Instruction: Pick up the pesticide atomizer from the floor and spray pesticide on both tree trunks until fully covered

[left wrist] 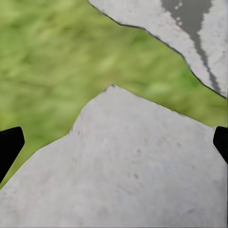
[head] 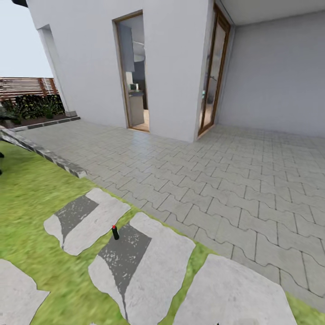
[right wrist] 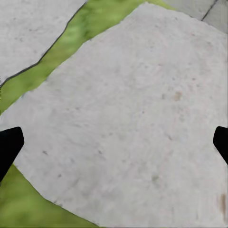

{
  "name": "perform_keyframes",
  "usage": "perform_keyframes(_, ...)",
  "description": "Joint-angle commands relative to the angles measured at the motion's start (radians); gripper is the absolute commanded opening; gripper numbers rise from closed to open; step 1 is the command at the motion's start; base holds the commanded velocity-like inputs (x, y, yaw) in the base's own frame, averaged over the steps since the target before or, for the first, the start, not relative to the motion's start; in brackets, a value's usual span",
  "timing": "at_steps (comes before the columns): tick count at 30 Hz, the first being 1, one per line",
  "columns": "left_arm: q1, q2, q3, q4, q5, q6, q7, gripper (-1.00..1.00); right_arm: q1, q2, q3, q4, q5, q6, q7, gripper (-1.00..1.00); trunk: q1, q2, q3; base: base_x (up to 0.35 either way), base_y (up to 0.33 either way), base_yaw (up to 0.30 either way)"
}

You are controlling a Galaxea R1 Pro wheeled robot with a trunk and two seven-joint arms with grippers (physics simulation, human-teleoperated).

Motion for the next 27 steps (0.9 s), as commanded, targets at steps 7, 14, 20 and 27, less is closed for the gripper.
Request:
perform_keyframes(7, -0.001, 0.0, 0.003, 0.001, 0.001, -0.004, 0.0, 1.0, 0.0, 0.0, 0.001, 0.0, 0.006, -0.003, -0.001, 1.0, 0.0, 0.0, -0.001, 0.292, -0.143, 0.278)
perform_keyframes(14, -0.001, 0.0, 0.003, 0.002, 0.001, -0.004, 0.0, 1.0, 0.0, 0.0, 0.001, 0.0, 0.006, -0.003, -0.001, 1.0, 0.0, 0.0, -0.001, 0.291, -0.145, 0.278)
perform_keyframes(20, -0.001, 0.0, 0.003, 0.003, 0.001, -0.004, 0.0, 1.0, 0.0, 0.0, 0.001, 0.0, 0.006, -0.003, 0.0, 1.0, 0.0, 0.0, -0.001, 0.283, -0.162, 0.262)
perform_keyframes(27, -0.001, 0.0, 0.003, 0.004, 0.001, -0.004, 0.0, 1.0, 0.0, 0.0, 0.0, 0.001, 0.006, -0.003, 0.0, 1.0, 0.0, 0.0, -0.001, 0.281, -0.166, 0.06)
